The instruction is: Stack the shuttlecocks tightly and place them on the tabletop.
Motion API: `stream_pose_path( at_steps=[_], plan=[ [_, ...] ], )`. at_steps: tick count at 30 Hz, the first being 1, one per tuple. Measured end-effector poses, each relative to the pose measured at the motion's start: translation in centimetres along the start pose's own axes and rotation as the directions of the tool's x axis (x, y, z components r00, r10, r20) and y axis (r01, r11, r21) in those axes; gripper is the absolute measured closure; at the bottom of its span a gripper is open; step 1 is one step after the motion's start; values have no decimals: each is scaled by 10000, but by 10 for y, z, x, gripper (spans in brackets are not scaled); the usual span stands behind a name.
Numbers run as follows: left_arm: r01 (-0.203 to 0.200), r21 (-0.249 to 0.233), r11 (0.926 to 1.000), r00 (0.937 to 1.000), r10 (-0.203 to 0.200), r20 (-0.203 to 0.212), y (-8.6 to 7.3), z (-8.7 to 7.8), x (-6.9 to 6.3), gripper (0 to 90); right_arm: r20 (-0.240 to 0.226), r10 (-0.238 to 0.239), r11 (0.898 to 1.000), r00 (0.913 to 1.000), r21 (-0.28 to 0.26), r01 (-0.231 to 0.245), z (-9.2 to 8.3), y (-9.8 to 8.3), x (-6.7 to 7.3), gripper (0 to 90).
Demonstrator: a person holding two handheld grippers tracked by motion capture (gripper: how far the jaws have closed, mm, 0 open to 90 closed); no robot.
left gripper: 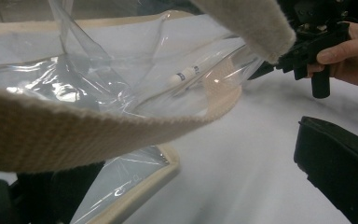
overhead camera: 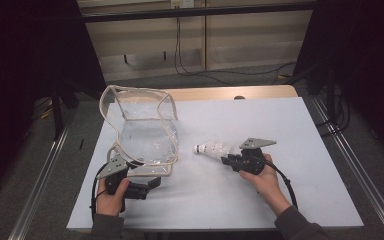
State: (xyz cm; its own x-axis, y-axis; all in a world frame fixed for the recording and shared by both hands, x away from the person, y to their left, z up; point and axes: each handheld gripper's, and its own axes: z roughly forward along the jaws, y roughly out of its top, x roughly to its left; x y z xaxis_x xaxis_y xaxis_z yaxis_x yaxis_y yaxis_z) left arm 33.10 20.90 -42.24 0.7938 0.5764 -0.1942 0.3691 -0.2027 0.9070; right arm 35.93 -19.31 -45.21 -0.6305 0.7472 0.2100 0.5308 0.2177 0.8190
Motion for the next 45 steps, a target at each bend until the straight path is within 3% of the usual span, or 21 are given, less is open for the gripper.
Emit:
stream_pose_path(
  at_steps=[8, 10, 16, 23, 34, 45],
  plan=[
    [28, -18, 10000, 10000, -28, -39, 0, -1, 0, 21, 318, 149, 9996, 9994, -242, -141, -3, 3, 1, 535],
    [-14, 31, 10000, 10000, 14, -10, 0, 0, 0, 21, 415, 159, 9994, 9990, -325, -145, -3, 3, 2, 529],
    [-24, 24, 10000, 10000, 24, 15, 0, 0, -1, 21, 442, 436, 9982, 9981, -419, -418, -1, 5, 6, 398],
    [-14, 34, 10000, 10000, 14, -8, 0, 0, 0, 21, 609, 400, 9987, 9973, -337, -380, 5, 8, 10, 279],
    [22, 40, 10000, 10000, -22, -3, -1, 1, -1, 21, 750, 498, 9986, 9959, -186, -486, 16, 8, 13, 196],
    [-7, 86, 10000, 10000, 7, -31, -1, 1, 0, 21, 823, 667, 9978, 9944, -75, -663, 21, 8, 15, 168]
  ],
)
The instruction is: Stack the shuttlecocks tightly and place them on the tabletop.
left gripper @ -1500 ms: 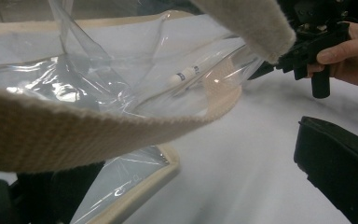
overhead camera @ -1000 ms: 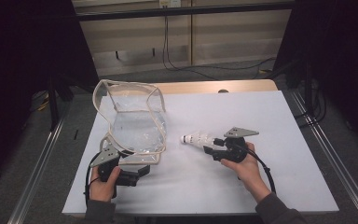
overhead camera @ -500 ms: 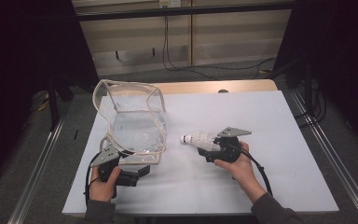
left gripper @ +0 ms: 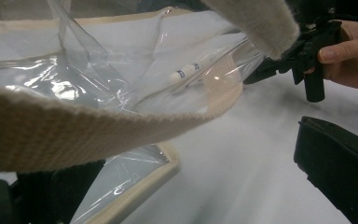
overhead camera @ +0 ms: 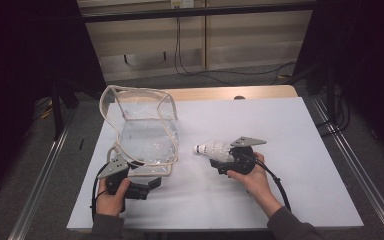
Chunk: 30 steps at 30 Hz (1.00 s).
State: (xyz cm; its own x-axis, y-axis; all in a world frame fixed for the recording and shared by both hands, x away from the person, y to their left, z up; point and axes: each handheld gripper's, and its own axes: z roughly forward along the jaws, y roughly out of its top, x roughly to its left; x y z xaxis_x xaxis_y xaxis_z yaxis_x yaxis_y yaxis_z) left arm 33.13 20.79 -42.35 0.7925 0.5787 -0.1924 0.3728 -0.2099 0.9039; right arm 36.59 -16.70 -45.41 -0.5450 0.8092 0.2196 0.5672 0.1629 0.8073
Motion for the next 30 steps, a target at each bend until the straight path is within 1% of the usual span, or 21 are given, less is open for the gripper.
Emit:
stream_pose_path(
  at_steps=[3, 6, 10, 13, 15, 16, 18, 19, 21, 22, 24, 27, 28, 30],
  plan=[
    [-1, -6, 10000, 10000, 1, 1, 0, 0, 0, 21, -51, 55, 10000, 10000, 16, -55, 1, 0, 0, 159],
    [-21, 5, 10000, 10000, 21, 5, 0, 0, 0, 21, -55, 6, 10000, 10000, 21, -6, 2, 0, 2, 155],
    [-25, 13, 10000, 10000, 25, 0, 0, 0, 0, 21, -21, -15, 10000, 10000, 31, 15, 3, 0, 3, 190],
    [-27, 18, 10000, 10000, 27, 26, 0, 0, 1, 21, 9, -112, 9999, 9999, 52, 112, 4, 1, 3, 246],
    [-20, 7, 10000, 10000, 20, 14, 0, 0, 1, 21, 131, -151, 9999, 9998, -13, 151, 4, 1, 3, 278],
    [-21, 5, 10000, 10000, 21, -3, 0, 0, 0, 21, 114, -134, 9999, 9998, 24, 133, 4, 2, 3, 295],
    [-24, 11, 10000, 10000, 24, 10, 0, 0, 1, 21, 241, -180, 9998, 9995, 107, 178, 5, 2, 3, 310],
    [-21, 12, 10000, 10000, 21, 12, 0, 0, 1, 21, 219, -212, 9997, 9995, 153, 209, 5, 2, 3, 340],
    [5, 7, 10000, 10000, -5, 8, 0, 0, 1, 21, 334, -216, 9997, 9992, 153, 211, 6, 1, 3, 363],
    [-32, 18, 10000, 10000, 31, 15, 0, 0, 1, 21, 310, -256, 9996, 9992, 160, 251, 6, 1, 3, 394],
    [-27, 15, 10000, 10000, 27, 9, 0, 0, 1, 21, 283, -216, 9996, 9994, 185, 211, 7, 1, 4, 416],
    [-17, 6, 10000, 10000, 17, -14, 0, 0, 0, 21, 305, -272, 9995, 9992, 194, 266, 8, 2, 5, 483],
    [-15, 9, 10000, 10000, 15, 11, 0, 0, 1, 21, 394, -285, 9994, 9988, 186, 278, 9, 2, 5, 494],
    [4, -14, 10000, 10000, -4, 11, 0, 0, 1, 21, 342, -319, 9994, 9989, 176, 313, 10, 2, 6, 528]
  ],
)
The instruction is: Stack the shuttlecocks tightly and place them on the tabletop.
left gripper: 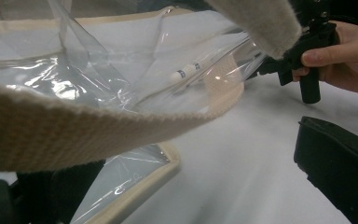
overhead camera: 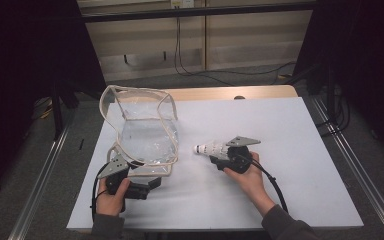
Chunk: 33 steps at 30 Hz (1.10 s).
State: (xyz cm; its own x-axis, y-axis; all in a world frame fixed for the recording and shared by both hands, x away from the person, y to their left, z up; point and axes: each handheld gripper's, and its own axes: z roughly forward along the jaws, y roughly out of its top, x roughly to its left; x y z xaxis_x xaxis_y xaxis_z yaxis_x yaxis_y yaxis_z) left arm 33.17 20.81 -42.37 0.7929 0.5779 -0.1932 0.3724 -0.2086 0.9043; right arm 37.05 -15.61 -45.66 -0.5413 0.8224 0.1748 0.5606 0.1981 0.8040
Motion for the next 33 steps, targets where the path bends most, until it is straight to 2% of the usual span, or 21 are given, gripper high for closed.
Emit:
stream_pose_path(
  at_steps=[7, 10, 18, 22, 33],
  plan=[
    [7, 6, 10000, 10000, -7, -14, 0, 0, 0, 21, 123, -109, 9999, 9999, 78, 108, 2, 0, 1, 564],
    [0, -3, 10000, 10000, 0, -3, 0, 0, 0, 21, 82, 25, 10000, 10000, 57, -26, 3, 0, 1, 626],
    [-13, 12, 10000, 10000, 13, -40, 0, -1, 0, 21, 7, 13, 10000, 10000, 56, -13, 3, 1, -2, 821],
    [-3, 1, 10000, 10000, 3, -39, 0, -1, 1, 21, -31, -35, 9999, 10000, 121, 35, 3, 0, -2, 864],
    [45, -49, 10000, 10000, -46, -61, 0, -2, 0, 21, -351, -109, 9999, 9993, 66, 112, -3, 2, -3, 889]
  ],
)
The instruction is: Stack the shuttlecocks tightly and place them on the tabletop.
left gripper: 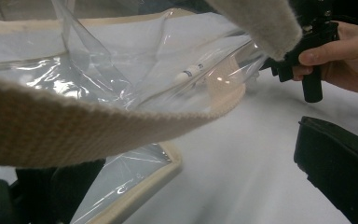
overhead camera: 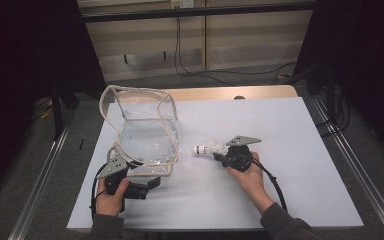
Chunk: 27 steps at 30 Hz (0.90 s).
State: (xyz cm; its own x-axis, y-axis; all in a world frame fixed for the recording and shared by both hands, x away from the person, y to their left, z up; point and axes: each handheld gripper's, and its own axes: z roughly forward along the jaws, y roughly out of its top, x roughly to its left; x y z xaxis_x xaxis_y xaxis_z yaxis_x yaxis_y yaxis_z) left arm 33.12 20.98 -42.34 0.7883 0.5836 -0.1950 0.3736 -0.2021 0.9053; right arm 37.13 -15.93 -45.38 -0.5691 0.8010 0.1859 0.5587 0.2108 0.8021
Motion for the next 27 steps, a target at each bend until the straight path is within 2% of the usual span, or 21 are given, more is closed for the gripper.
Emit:
stream_pose_path(
  at_steps=[22, 27],
  plan=[
    [49, -116, 9999, 10000, -48, 33, -1, 0, -1, 21, -285, 135, 9995, 9995, -298, -144, -13, 5, -1, 890],
    [54, -80, 10000, 10000, -55, -33, -1, 1, 2, 21, -329, 229, 9992, 9992, -323, -240, -14, 6, -3, 890]
  ],
)
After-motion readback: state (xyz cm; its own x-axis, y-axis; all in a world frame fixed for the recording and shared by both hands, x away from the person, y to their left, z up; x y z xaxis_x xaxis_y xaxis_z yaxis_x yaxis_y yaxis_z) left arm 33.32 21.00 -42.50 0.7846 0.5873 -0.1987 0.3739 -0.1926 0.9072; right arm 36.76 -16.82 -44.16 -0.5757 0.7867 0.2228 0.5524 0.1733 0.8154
